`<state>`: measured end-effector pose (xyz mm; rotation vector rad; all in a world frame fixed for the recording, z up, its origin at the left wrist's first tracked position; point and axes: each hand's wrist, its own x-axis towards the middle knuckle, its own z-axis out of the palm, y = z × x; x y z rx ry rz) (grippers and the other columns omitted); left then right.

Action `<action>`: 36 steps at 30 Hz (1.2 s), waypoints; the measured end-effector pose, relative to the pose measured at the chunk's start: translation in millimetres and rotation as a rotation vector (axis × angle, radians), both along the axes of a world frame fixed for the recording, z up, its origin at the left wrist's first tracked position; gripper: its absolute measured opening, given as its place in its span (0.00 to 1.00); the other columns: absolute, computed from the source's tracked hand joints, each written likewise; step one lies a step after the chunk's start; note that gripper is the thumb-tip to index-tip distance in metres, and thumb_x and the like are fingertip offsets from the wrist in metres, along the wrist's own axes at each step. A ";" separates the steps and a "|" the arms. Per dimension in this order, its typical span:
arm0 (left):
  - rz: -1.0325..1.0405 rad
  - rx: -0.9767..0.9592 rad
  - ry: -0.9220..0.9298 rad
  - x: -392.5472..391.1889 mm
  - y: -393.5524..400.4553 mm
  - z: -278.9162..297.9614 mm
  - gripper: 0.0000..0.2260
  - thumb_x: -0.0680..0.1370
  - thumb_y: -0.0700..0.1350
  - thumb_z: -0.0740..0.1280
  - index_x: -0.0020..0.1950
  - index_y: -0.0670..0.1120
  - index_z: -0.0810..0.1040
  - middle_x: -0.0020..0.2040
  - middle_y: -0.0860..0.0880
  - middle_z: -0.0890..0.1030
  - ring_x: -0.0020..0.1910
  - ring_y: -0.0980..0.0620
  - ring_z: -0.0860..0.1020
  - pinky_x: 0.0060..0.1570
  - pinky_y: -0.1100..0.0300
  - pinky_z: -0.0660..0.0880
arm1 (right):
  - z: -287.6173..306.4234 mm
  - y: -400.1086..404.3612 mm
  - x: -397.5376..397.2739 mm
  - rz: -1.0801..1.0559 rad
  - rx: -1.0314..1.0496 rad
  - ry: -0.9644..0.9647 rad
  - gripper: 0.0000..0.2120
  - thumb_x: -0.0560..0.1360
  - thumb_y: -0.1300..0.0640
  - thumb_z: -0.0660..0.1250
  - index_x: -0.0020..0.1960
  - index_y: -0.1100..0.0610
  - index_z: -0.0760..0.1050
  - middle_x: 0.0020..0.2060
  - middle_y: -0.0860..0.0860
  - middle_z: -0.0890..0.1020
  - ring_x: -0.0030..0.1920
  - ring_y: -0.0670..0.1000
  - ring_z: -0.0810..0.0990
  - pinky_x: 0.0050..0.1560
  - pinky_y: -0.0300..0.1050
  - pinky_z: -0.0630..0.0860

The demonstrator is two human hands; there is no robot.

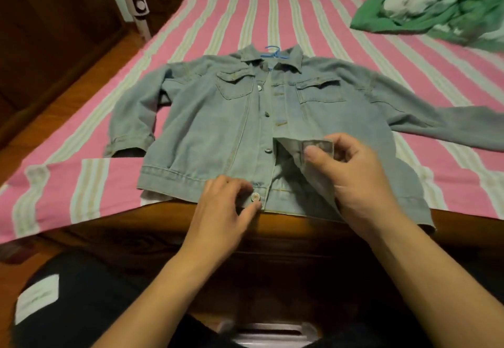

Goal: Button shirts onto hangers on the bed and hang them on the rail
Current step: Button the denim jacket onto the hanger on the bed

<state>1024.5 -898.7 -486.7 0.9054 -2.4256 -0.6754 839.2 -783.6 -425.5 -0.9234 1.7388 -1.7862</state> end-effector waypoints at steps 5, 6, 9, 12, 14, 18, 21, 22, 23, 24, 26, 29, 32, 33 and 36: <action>0.027 -0.005 0.006 -5.7 5.1 -2.0 0.08 0.75 0.49 0.74 0.51 0.50 0.80 0.46 0.52 0.76 0.51 0.47 0.74 0.53 0.50 0.71 | -31.8 -40.2 36.5 0.106 0.371 0.373 0.11 0.72 0.55 0.77 0.38 0.55 0.76 0.30 0.45 0.77 0.32 0.43 0.73 0.37 0.44 0.70; 0.031 0.012 -0.005 -7.1 5.0 -1.0 0.07 0.75 0.48 0.74 0.50 0.50 0.80 0.46 0.52 0.77 0.51 0.46 0.73 0.53 0.48 0.72 | -37.0 -43.5 38.6 0.109 0.411 0.411 0.12 0.71 0.54 0.77 0.36 0.54 0.75 0.29 0.46 0.77 0.32 0.44 0.73 0.37 0.45 0.70; 0.046 0.087 0.018 -10.0 2.8 3.3 0.04 0.75 0.45 0.74 0.47 0.51 0.81 0.44 0.53 0.77 0.50 0.47 0.74 0.52 0.48 0.72 | -36.4 -44.1 31.7 0.140 0.419 0.351 0.15 0.71 0.56 0.78 0.34 0.53 0.72 0.27 0.44 0.74 0.30 0.41 0.70 0.33 0.40 0.67; 0.092 0.082 0.101 -6.7 8.1 14.7 0.03 0.76 0.43 0.73 0.47 0.51 0.83 0.43 0.55 0.78 0.46 0.52 0.77 0.46 0.57 0.72 | -28.9 -38.0 29.0 0.253 0.417 0.263 0.11 0.72 0.58 0.78 0.37 0.58 0.77 0.28 0.44 0.75 0.30 0.40 0.70 0.32 0.36 0.66; 0.154 0.153 0.133 -5.7 16.0 18.1 0.04 0.77 0.43 0.73 0.46 0.53 0.83 0.42 0.55 0.81 0.42 0.55 0.79 0.44 0.56 0.74 | -24.9 -35.6 29.9 0.315 0.445 0.254 0.07 0.73 0.58 0.77 0.40 0.58 0.80 0.28 0.48 0.78 0.30 0.40 0.71 0.32 0.36 0.67; 0.359 0.957 0.386 -10.3 27.7 28.3 0.07 0.80 0.38 0.70 0.44 0.48 0.82 0.41 0.43 0.82 0.28 0.48 0.81 0.32 0.52 0.80 | -22.3 -38.2 23.6 0.367 0.504 0.254 0.05 0.75 0.56 0.74 0.41 0.55 0.82 0.34 0.53 0.83 0.33 0.43 0.76 0.37 0.43 0.72; 0.413 1.064 0.392 -6.0 35.5 32.0 0.03 0.81 0.42 0.68 0.48 0.48 0.80 0.39 0.45 0.82 0.29 0.45 0.82 0.30 0.54 0.79 | -26.5 -38.2 15.4 0.379 0.459 0.114 0.06 0.77 0.58 0.73 0.41 0.58 0.81 0.33 0.54 0.81 0.34 0.48 0.75 0.38 0.47 0.71; 0.407 1.071 0.367 -4.0 38.0 31.3 0.02 0.82 0.44 0.68 0.49 0.49 0.78 0.38 0.45 0.83 0.28 0.44 0.81 0.29 0.54 0.79 | -28.4 -36.4 12.4 0.366 0.424 0.030 0.07 0.77 0.59 0.72 0.41 0.58 0.80 0.32 0.54 0.78 0.33 0.49 0.73 0.36 0.45 0.70; 0.418 1.073 0.349 -1.9 40.1 30.5 0.03 0.82 0.45 0.67 0.50 0.49 0.74 0.38 0.44 0.84 0.27 0.44 0.80 0.29 0.54 0.78 | -29.2 -35.1 9.1 0.352 0.396 -0.050 0.07 0.77 0.61 0.71 0.40 0.58 0.79 0.32 0.54 0.76 0.30 0.48 0.71 0.32 0.42 0.68; 0.447 1.086 0.349 1.1 41.3 29.0 0.05 0.82 0.46 0.67 0.51 0.48 0.72 0.39 0.43 0.85 0.27 0.43 0.80 0.29 0.54 0.78 | -28.7 -34.2 6.8 0.335 0.380 -0.114 0.07 0.78 0.62 0.70 0.40 0.58 0.78 0.31 0.54 0.74 0.26 0.46 0.69 0.28 0.39 0.65; 0.528 1.166 0.409 4.0 42.3 30.1 0.06 0.83 0.45 0.67 0.53 0.44 0.71 0.41 0.42 0.86 0.33 0.43 0.84 0.33 0.53 0.81 | -27.4 -32.8 3.4 0.315 0.355 -0.195 0.07 0.79 0.64 0.68 0.42 0.59 0.77 0.29 0.53 0.73 0.21 0.44 0.66 0.23 0.35 0.63; 0.589 1.385 0.605 -1.6 45.7 38.7 0.06 0.82 0.43 0.67 0.53 0.40 0.77 0.45 0.40 0.87 0.45 0.43 0.87 0.44 0.49 0.84 | -27.9 -30.8 1.8 0.315 0.327 -0.226 0.07 0.79 0.64 0.68 0.42 0.60 0.76 0.28 0.53 0.74 0.20 0.44 0.68 0.22 0.34 0.65; 0.605 1.421 0.690 -9.5 47.8 46.0 0.05 0.79 0.42 0.70 0.52 0.41 0.79 0.46 0.40 0.87 0.44 0.44 0.87 0.43 0.51 0.85 | -28.5 -28.3 1.7 0.337 0.322 -0.217 0.10 0.78 0.63 0.69 0.38 0.57 0.76 0.27 0.52 0.74 0.22 0.47 0.68 0.24 0.39 0.66; 0.610 1.419 0.709 -11.2 47.9 46.8 0.05 0.79 0.42 0.70 0.52 0.41 0.79 0.47 0.39 0.87 0.44 0.44 0.87 0.42 0.52 0.85 | -28.7 -27.5 1.5 0.343 0.320 -0.212 0.11 0.78 0.62 0.69 0.38 0.56 0.76 0.28 0.52 0.75 0.23 0.48 0.69 0.25 0.40 0.66; 0.632 1.438 0.803 -15.1 49.5 46.3 0.07 0.79 0.41 0.70 0.55 0.41 0.79 0.49 0.39 0.87 0.47 0.44 0.87 0.44 0.53 0.84 | -29.4 -27.7 3.4 0.343 0.305 -0.224 0.11 0.78 0.63 0.70 0.37 0.57 0.76 0.29 0.54 0.74 0.24 0.48 0.68 0.24 0.39 0.66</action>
